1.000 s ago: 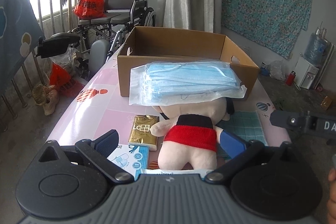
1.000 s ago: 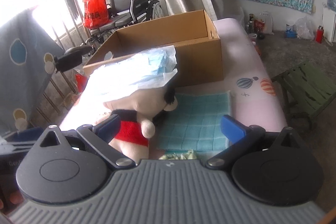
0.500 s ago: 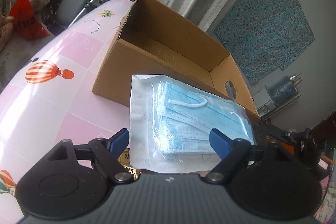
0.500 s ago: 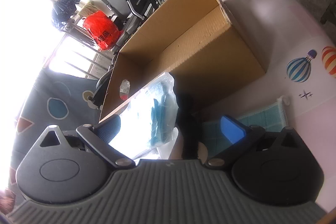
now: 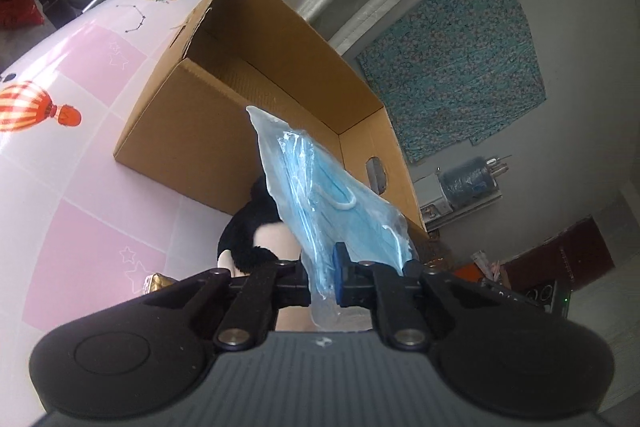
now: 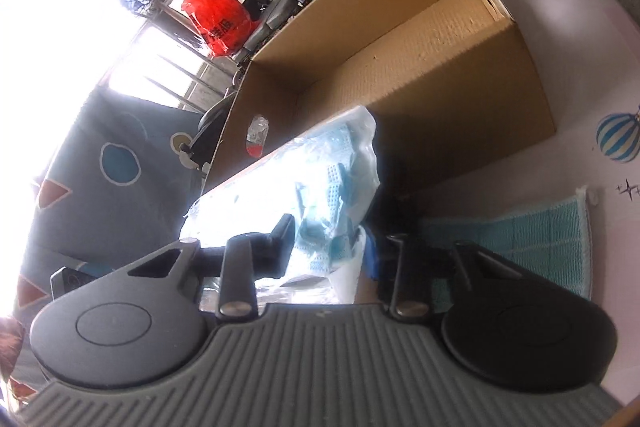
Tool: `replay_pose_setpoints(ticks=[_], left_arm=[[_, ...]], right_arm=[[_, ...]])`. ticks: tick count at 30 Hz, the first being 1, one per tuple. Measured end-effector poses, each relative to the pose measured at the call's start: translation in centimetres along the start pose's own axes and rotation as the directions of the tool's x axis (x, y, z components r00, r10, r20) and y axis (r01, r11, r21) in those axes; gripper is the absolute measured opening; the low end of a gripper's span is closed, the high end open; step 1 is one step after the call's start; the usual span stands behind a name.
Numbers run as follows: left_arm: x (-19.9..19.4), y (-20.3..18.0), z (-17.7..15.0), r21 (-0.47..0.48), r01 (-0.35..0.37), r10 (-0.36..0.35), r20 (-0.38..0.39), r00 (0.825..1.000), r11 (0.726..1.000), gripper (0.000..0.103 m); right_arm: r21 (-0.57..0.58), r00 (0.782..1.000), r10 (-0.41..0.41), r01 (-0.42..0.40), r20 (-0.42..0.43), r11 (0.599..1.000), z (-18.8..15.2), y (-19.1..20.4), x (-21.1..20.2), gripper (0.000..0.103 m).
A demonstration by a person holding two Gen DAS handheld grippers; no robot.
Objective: Organize soft objects
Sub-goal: 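Grasp the blue mask pack with the left tool while the right tool grips it too, then lower the mask pack into the cardboard box and open both tools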
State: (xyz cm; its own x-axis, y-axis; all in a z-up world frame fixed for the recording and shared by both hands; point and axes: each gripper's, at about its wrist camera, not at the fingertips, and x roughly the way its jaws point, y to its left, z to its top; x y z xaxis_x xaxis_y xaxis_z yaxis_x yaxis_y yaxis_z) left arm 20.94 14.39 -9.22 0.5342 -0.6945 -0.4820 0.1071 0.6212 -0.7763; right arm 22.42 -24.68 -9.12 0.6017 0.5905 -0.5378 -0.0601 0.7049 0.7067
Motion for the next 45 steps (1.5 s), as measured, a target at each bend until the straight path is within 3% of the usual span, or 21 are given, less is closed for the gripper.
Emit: replay_pose_setpoints(ticks=[5,9,12,15,19,22,24,25,26,28,29,30,31,33,36,38,39,40,42,44,45], left_arm=[[-1.1,-4.9,0.9,0.178,-0.067,0.061,0.041,0.997,0.982,0.009],[-1.6,-7.8,3.8,0.24,-0.043,0.025,0.077,0.997,0.97,0.01],[0.7,-9.2,8.0,0.312,-0.084,0.063,0.077,0.995,0.946,0.01],[5.9,-9.3,13.1,0.394,-0.176,0.177,0.034,0.984,0.902,0.01],[13.6,-7.0,18.9,0.458,-0.353,0.389,0.016,0.921,0.816,0.011],[18.6,-5.0,21.7,0.512,-0.397,0.475,-0.023,0.88,0.762,0.02],[21.0,-4.0,22.7,0.522,-0.462,0.552,-0.019,0.834,0.717,0.053],[21.7,-3.7,22.9,0.534,-0.49,0.588,-0.017,0.809,0.689,0.06],[22.3,-3.7,23.1,0.558,-0.519,0.629,-0.005,0.778,0.647,0.064],[22.5,-4.1,23.1,0.605,-0.589,0.699,0.075,0.711,0.535,0.068],[22.3,-4.3,23.0,0.626,-0.614,0.714,0.126,0.688,0.481,0.069],[21.9,-4.4,22.9,0.644,-0.619,0.72,0.148,0.677,0.45,0.069],[21.5,-4.2,23.1,0.652,-0.619,0.725,0.152,0.672,0.437,0.068],[20.8,-3.9,23.0,0.664,-0.595,0.722,0.119,0.682,0.453,0.065],[20.3,-3.4,22.8,0.687,-0.566,0.707,0.106,0.699,0.456,0.065],[20.3,-3.4,22.0,0.71,-0.568,0.706,0.141,0.694,0.417,0.058],[20.6,-3.4,21.5,0.729,-0.558,0.713,0.14,0.687,0.395,0.045],[21.0,-3.3,21.1,0.746,-0.541,0.721,0.12,0.682,0.388,0.047],[21.6,-3.0,20.4,0.766,-0.5,0.727,0.062,0.684,0.405,0.047],[22.3,-3.0,20.0,0.777,-0.518,0.745,0.097,0.66,0.358,0.044],[22.6,-3.0,20.1,0.776,-0.524,0.754,0.097,0.65,0.351,0.035]], right_arm=[[-0.097,0.997,0.026,-0.019,0.07,0.995,2.1,3.4,-3.0,0.027],[-0.118,0.99,0.064,-0.049,0.127,0.992,6.1,4.6,-3.8,0.027],[-0.166,0.991,0.03,-0.008,0.13,0.986,10.9,5.0,-1.0,0.028],[-0.135,0.995,-0.045,0.057,0.087,0.989,16.4,3.4,5.3,0.028],[-0.102,0.989,-0.143,0.139,-0.03,0.985,21.3,1.1,14.5,0.03],[-0.105,0.968,-0.243,0.236,-0.065,0.966,23.0,-0.7,20.1,0.032],[-0.061,0.954,-0.282,0.277,-0.101,0.959,23.5,-2.1,22.6,0.037],[-0.044,0.94,-0.314,0.311,-0.134,0.949,23.3,-2.7,23.9,0.052],[-0.032,0.927,-0.339,0.338,-0.16,0.94,23.3,-3.2,24.7,0.072],[-0.056,0.911,-0.375,0.371,-0.174,0.927,22.5,-3.6,25.0,0.085],[-0.074,0.91,-0.381,0.374,-0.163,0.924,22.5,-3.6,24.7,0.087],[-0.076,0.904,-0.399,0.392,-0.155,0.917,22.7,-3.8,24.2,0.09],[-0.055,0.9,-0.409,0.406,-0.148,0.912,22.8,-4.2,23.7,0.094],[0.011,0.911,-0.386,0.391,-0.148,0.92,22.8,-5.4,22.9,0.095],[-0.009,0.914,-0.37,0.374,-0.168,0.927,22.7,-6.1,23.1,0.078],[-0.072,0.899,-0.403,0.397,-0.168,0.915,23.2,-5.6,23.9,0.035],[-0.04,0.906,-0.376,0.375,-0.193,0.926,23.4,-5.9,24.2,0.028],[0.018,0.916,-0.341,0.352,-0.21,0.936,23.5,-6.2,24.6,0.024],[0.025,0.92,-0.336,0.347,-0.203,0.937,23.2,-5.6,25.3,0.024],[-0.043,0.908,-0.375,0.374,-0.187,0.927,22.7,-4.1,26.1,0.025],[-0.071,0.904,-0.386,0.38,-0.183,0.922,22.4,-3.4,26.5,0.025]])
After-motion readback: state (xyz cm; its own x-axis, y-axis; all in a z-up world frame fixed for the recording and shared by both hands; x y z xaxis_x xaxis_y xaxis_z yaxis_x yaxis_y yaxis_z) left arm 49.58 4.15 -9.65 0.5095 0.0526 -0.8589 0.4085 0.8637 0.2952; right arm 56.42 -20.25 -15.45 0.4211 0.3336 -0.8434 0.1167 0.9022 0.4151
